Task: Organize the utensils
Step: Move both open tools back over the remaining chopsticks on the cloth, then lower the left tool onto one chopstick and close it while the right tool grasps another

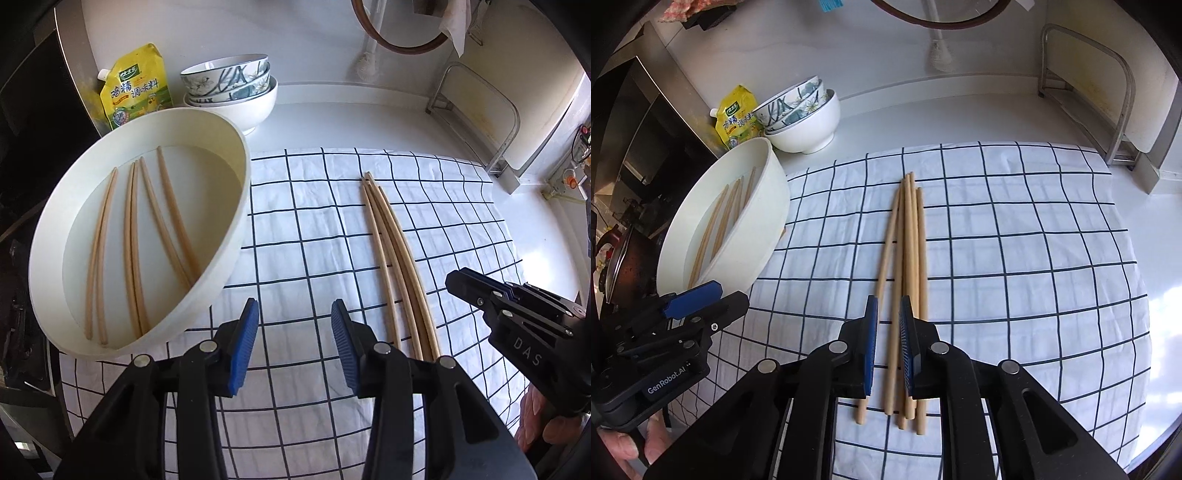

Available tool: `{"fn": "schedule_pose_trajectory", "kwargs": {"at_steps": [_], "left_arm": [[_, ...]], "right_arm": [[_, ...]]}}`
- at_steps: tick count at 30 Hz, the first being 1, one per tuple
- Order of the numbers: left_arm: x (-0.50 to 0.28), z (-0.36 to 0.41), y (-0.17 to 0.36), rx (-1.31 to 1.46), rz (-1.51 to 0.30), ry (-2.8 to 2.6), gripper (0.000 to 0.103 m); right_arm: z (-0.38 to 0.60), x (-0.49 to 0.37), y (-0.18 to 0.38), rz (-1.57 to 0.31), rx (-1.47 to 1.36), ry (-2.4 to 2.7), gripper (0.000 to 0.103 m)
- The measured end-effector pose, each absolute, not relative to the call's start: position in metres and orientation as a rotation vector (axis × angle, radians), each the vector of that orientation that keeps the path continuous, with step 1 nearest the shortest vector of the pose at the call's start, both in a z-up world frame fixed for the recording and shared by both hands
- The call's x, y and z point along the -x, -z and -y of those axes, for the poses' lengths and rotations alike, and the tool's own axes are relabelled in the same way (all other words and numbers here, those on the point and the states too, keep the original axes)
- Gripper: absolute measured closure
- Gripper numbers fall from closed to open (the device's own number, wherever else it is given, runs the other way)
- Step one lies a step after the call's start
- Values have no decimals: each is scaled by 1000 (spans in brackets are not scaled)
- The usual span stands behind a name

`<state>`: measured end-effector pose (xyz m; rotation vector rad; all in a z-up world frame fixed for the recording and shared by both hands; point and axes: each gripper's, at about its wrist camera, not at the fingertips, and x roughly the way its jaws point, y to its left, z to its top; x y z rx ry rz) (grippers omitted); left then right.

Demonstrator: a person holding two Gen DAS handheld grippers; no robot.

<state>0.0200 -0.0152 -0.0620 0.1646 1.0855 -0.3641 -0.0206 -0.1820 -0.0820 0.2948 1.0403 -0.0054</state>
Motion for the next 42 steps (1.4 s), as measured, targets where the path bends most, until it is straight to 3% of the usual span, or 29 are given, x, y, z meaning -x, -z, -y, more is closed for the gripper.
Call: {"fn": "schedule_pose_trajectory", "kwargs": {"at_steps": [10, 23, 42], "left_arm": [[-19, 37, 77, -176, -1112, 380, 56], [-25, 38, 90, -136, -1120, 343, 48], [-30, 41, 100, -100, -1109, 346, 40]], "right_arm": [[211, 26, 97, -1055, -328, 21, 84], [232, 24, 110, -1047, -308, 29, 69], [208, 14, 129, -1083, -203, -13, 68]]}}
